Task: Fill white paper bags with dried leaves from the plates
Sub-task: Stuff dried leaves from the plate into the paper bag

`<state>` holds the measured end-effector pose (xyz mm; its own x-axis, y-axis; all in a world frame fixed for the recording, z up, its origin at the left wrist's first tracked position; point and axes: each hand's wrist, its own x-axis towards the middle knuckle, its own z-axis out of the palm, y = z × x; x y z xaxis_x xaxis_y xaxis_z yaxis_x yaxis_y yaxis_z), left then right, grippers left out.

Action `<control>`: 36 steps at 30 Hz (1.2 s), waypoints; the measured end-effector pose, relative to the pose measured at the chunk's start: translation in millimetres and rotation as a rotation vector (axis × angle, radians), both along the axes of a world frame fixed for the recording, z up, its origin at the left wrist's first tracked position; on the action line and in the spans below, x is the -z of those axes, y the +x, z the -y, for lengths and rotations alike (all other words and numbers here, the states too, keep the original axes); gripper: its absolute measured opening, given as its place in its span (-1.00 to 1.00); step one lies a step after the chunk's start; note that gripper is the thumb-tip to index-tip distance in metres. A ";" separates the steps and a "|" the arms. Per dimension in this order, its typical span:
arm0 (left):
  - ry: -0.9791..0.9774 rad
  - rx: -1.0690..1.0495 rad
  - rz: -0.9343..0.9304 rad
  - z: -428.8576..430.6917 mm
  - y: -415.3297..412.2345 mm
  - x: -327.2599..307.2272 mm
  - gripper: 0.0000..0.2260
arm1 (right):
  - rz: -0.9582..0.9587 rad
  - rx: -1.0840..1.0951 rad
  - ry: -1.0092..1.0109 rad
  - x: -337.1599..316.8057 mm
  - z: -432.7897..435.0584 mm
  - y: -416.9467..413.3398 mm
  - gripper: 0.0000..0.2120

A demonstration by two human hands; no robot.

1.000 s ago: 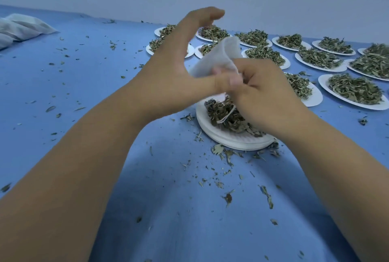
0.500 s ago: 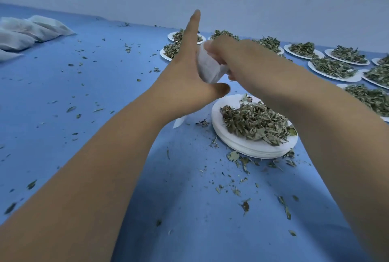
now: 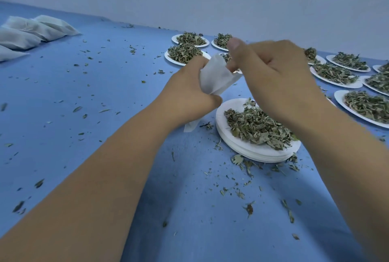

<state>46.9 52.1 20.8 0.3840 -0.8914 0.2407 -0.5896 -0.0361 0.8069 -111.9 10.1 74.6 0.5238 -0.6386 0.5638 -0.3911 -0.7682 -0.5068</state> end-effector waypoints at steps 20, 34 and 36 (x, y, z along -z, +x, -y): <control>0.060 0.002 0.032 6.6 -4.8 8.7 -0.85 | -0.298 -0.091 0.073 3.0 7.5 -5.9 -0.30; -0.071 0.024 0.235 1.6 -10.3 5.1 -0.72 | -0.343 -0.328 0.318 -6.6 10.6 -6.9 -0.39; -0.035 -0.003 0.328 1.5 -6.1 8.7 -0.79 | -0.198 -0.247 0.291 -4.3 13.8 -18.7 -0.44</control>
